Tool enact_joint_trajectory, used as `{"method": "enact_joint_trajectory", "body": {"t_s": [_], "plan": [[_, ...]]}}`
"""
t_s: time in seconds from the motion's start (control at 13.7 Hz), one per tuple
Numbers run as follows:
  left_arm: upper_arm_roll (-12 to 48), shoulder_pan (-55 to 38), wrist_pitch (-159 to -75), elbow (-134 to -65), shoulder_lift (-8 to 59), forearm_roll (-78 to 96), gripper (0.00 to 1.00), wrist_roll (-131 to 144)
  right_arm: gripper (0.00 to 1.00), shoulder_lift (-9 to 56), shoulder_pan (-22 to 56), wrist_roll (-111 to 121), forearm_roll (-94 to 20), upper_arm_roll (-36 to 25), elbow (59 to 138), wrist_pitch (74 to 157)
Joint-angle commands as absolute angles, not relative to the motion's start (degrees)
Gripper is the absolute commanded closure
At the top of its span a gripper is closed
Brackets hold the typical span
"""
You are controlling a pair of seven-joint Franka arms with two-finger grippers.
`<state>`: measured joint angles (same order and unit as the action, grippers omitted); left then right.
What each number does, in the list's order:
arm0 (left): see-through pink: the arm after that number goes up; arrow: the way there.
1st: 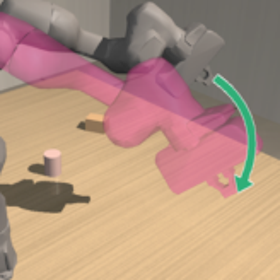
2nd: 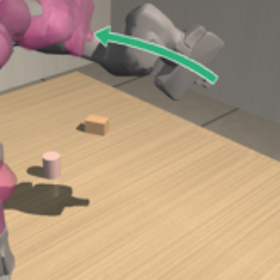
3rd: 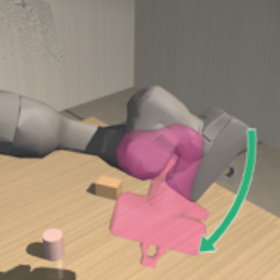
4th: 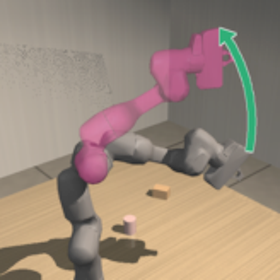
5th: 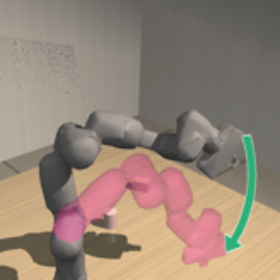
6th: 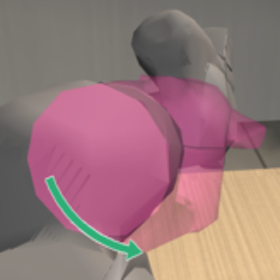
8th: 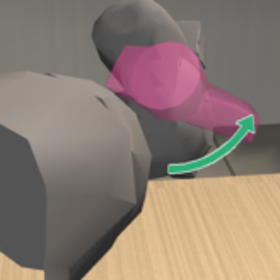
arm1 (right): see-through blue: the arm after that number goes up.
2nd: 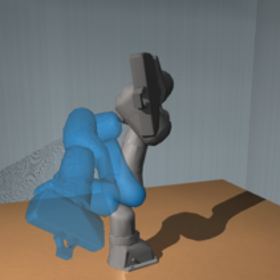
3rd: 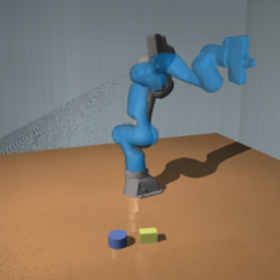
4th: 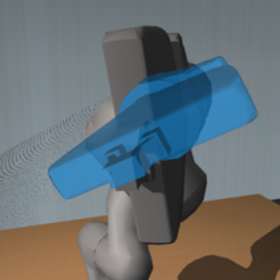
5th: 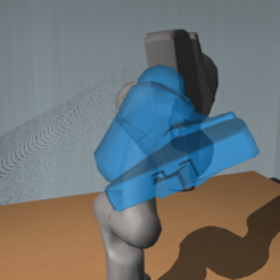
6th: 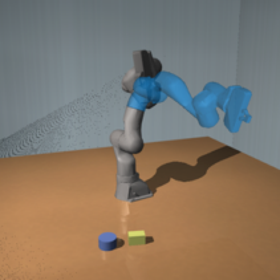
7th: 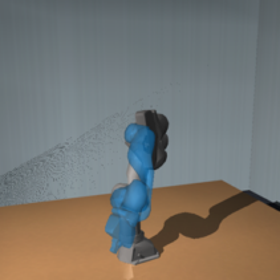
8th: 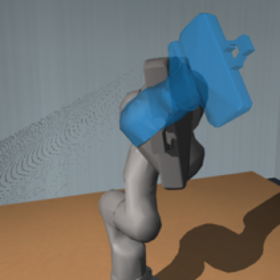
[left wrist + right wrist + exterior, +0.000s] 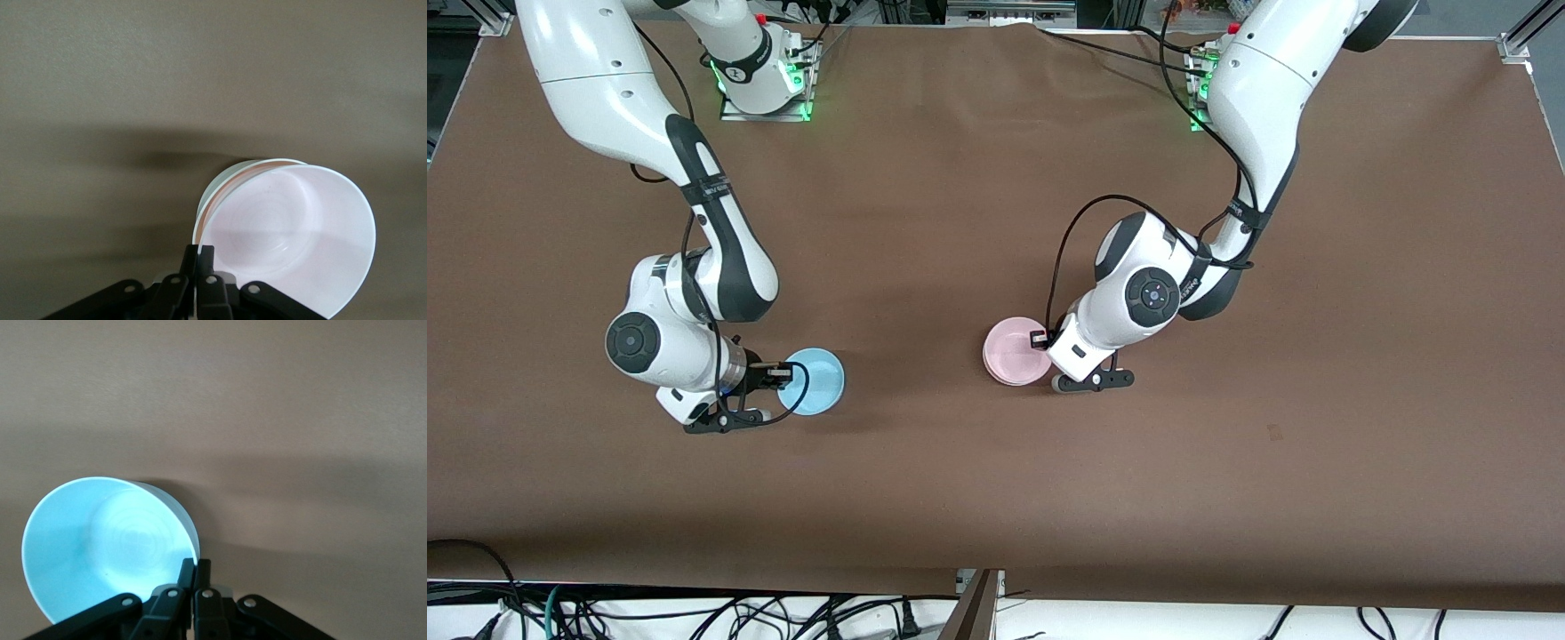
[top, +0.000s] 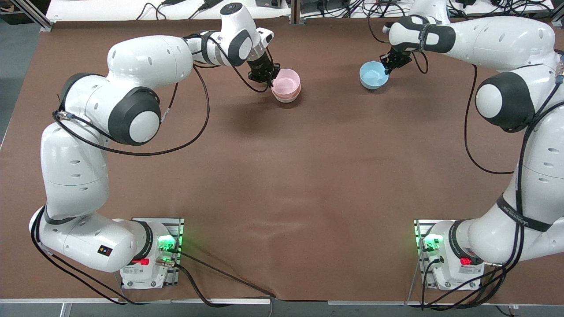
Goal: Stack pink and blue bowls on white bowl
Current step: 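Grasp the light blue bowl rim with the right gripper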
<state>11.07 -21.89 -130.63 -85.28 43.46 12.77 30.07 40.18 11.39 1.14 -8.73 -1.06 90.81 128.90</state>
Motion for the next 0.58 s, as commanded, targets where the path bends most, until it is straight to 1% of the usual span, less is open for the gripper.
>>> {"method": "enact_joint_trajectory", "body": {"t_s": [0.0, 0.29, 0.51], "plan": [[11.5, -21.9, -131.1, -84.8, 44.1, 11.6, 1.00, 31.4, 1.00, 39.6, 11.4, 1.1, -12.6, -0.2, 89.8, 127.7], [11.5, -21.9, -132.4, -84.8, 44.7, 11.7, 1.00, 31.5, 1.00, 39.6, 13.0, -8.4, -14.5, 1.0, 82.5, 118.5], [11.5, -21.9, -132.9, -84.8, 45.3, 11.7, 1.00, 31.6, 1.00, 39.6, 14.1, -17.2, -14.8, 4.3, 80.2, 117.3]]}}
